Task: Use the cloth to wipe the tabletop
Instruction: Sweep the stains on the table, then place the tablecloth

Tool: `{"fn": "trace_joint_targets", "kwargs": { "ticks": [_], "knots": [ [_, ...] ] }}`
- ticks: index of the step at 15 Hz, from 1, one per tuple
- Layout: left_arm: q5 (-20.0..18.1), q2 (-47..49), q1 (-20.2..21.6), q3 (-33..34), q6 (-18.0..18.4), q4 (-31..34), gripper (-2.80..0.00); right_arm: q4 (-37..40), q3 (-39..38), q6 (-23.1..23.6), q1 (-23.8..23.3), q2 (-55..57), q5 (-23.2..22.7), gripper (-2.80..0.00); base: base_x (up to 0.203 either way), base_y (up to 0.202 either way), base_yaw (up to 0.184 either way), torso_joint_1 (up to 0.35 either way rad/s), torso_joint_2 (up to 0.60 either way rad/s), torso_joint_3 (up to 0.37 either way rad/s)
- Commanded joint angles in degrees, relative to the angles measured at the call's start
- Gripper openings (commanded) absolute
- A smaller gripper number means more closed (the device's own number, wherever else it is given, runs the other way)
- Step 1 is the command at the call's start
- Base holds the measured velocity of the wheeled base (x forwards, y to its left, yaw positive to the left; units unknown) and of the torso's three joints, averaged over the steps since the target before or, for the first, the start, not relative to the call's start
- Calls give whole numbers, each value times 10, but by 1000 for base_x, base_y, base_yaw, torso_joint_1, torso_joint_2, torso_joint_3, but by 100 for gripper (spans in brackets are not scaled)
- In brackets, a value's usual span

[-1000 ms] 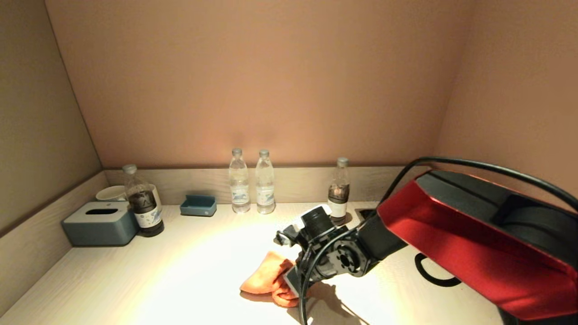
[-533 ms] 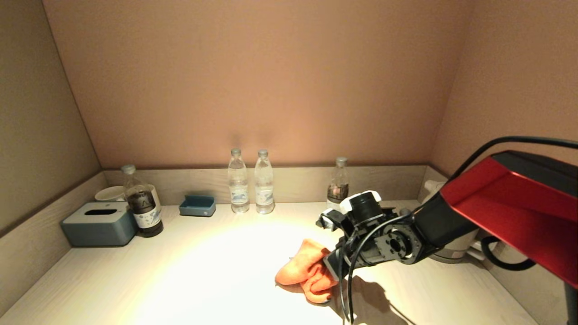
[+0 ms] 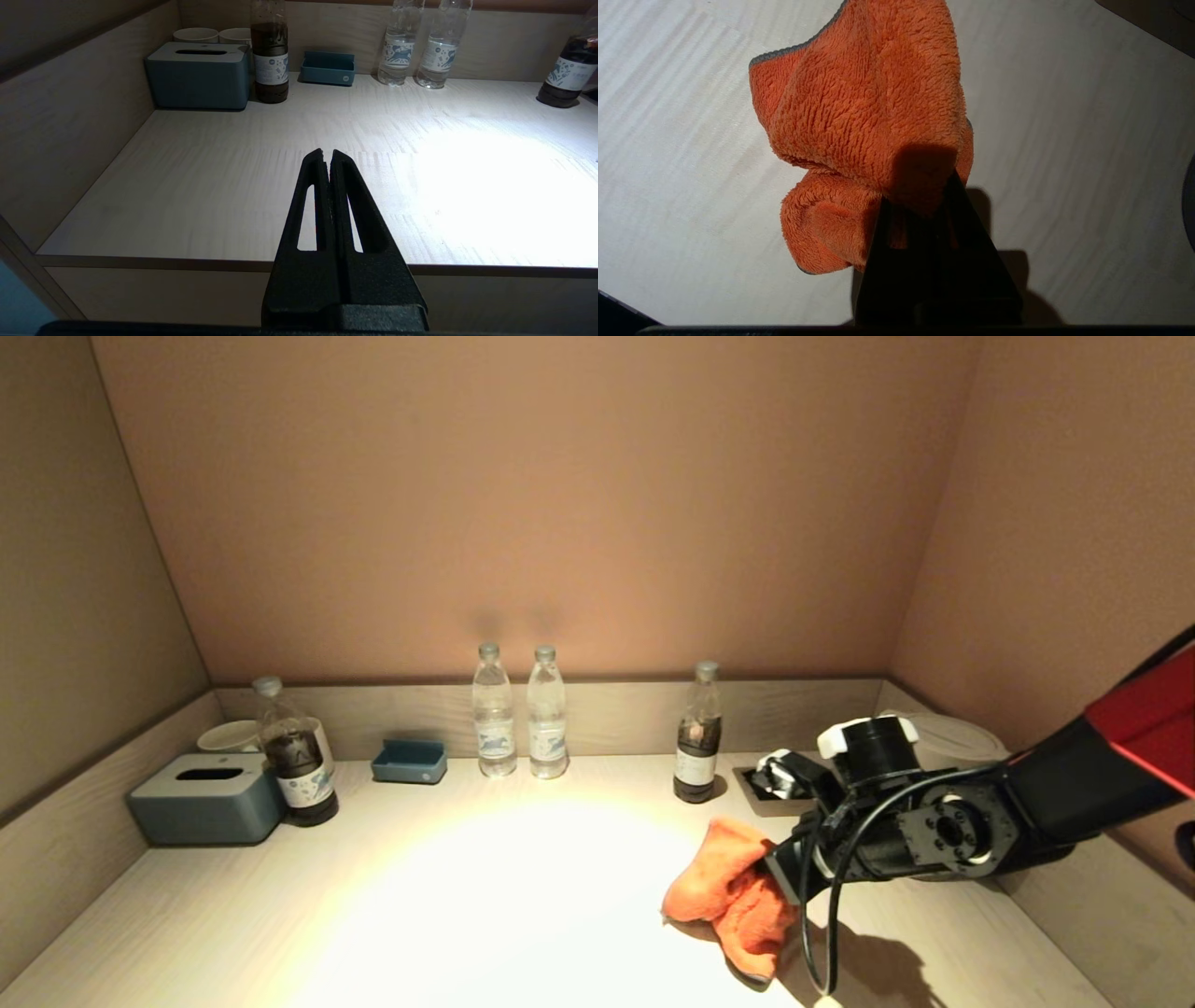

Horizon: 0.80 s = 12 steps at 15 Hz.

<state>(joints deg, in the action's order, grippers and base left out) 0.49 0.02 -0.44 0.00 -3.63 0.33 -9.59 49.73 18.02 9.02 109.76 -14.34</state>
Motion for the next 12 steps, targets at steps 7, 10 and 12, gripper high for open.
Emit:
{"fn": "trace_joint_targets", "kwargs": {
  "ticks": [7,10,12],
  "knots": [
    [0,0,0,0,-1,0,-280,8,-49,-5,-178,-131,-16,-280,0,0,0,0,0,0],
    [0,0,0,0,-1,0,-280,27,-49,-12,-236,-161,-6,-280,0,0,0,0,0,0],
    [0,0,0,0,-1,0,-280,29,-48,-23,-276,-168,10,-280,0,0,0,0,0,0]
  ]
}}
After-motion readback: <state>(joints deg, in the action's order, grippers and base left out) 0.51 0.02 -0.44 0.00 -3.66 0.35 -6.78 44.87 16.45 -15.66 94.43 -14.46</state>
